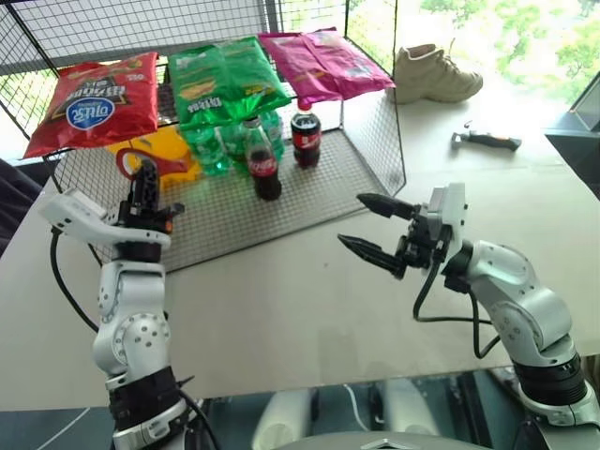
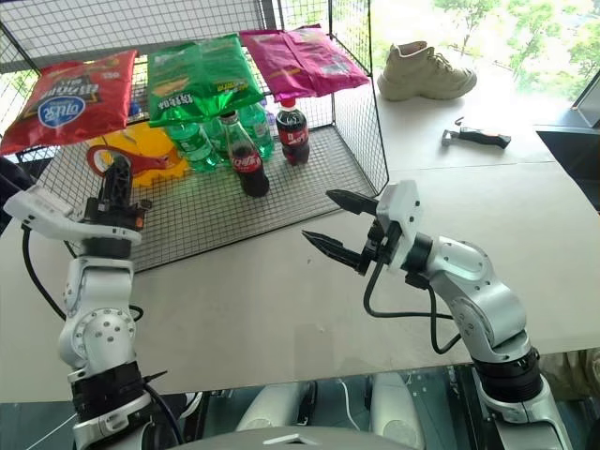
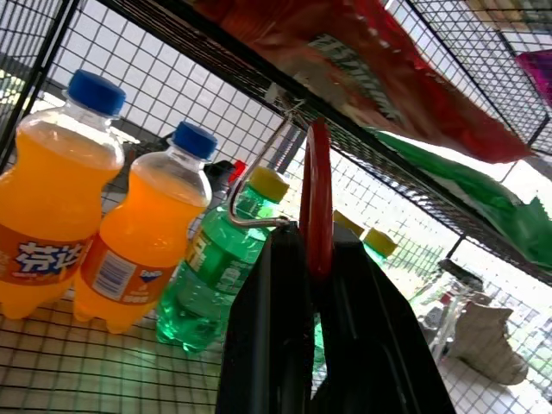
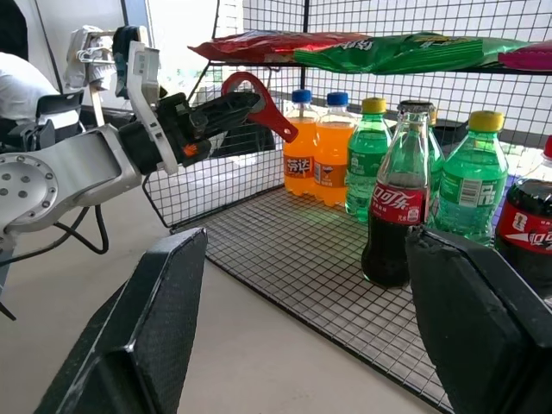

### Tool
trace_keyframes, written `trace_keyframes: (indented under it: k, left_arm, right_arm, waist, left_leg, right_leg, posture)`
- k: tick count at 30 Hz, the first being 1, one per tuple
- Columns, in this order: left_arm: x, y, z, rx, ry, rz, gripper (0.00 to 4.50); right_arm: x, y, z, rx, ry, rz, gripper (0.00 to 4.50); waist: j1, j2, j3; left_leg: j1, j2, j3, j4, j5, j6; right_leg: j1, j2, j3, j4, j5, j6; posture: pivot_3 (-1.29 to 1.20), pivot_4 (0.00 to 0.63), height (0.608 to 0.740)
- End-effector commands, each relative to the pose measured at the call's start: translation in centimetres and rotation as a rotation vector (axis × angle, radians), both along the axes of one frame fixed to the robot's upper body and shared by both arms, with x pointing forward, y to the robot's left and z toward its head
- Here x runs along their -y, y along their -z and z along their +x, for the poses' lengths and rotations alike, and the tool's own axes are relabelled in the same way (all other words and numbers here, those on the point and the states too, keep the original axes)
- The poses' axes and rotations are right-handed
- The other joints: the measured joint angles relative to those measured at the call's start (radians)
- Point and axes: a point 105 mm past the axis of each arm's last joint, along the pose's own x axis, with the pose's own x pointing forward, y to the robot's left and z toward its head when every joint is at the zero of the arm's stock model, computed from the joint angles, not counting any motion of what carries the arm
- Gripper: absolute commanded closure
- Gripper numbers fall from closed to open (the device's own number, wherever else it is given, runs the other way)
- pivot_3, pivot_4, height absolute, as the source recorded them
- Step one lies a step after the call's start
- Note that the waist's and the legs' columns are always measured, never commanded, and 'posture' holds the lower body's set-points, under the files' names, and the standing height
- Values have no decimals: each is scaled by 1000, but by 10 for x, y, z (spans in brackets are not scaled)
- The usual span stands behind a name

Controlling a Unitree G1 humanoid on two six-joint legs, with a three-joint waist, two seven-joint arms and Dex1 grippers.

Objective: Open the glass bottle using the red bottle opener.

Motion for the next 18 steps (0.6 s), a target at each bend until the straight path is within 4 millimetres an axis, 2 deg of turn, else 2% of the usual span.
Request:
trace_keyframes:
  k: [1,7,11,13,18]
  left_arm:
    - [15,-13,-10,72,118,-79,4409]
    - [46,-4,-19,51,388,-150,4409]
    - [99,11,-29,-45,752,-98,4409]
    - [118,18,-34,-88,898,-68,4409]
    - [147,25,-37,-164,1153,47,4409]
  right_arm:
    - [0,-12,0,50,1,17,812]
    - [-3,-8,3,7,-9,-2,812]
    - [-14,9,6,-112,-60,-121,812]
    - [-20,14,7,-162,-93,-168,812]
    - [-30,32,1,-298,-243,-289,812]
  waist:
    - [0,0,0]
    - [-2,0,0]
    - [-3,0,0]
    - [-4,0,0]
    - [-10,0,0]
  left_leg:
    - [0,0,0,0,0,0]
    - [0,0,0,0,0,0]
    - [0,0,0,0,0,0]
    - [0,0,0,0,0,0]
    - [1,0,-1,0,0,0]
  right_leg:
    - [0,0,0,0,0,0]
    - [0,0,0,0,0,0]
    - [0,0,0,0,0,0]
    - [0,1,0,1,0,0]
    - [1,2,0,1,0,-1]
  posture:
    - [0,150,740]
    - [0,150,740]
    - [0,150,740]
    - [0,150,740]
    - [0,150,740]
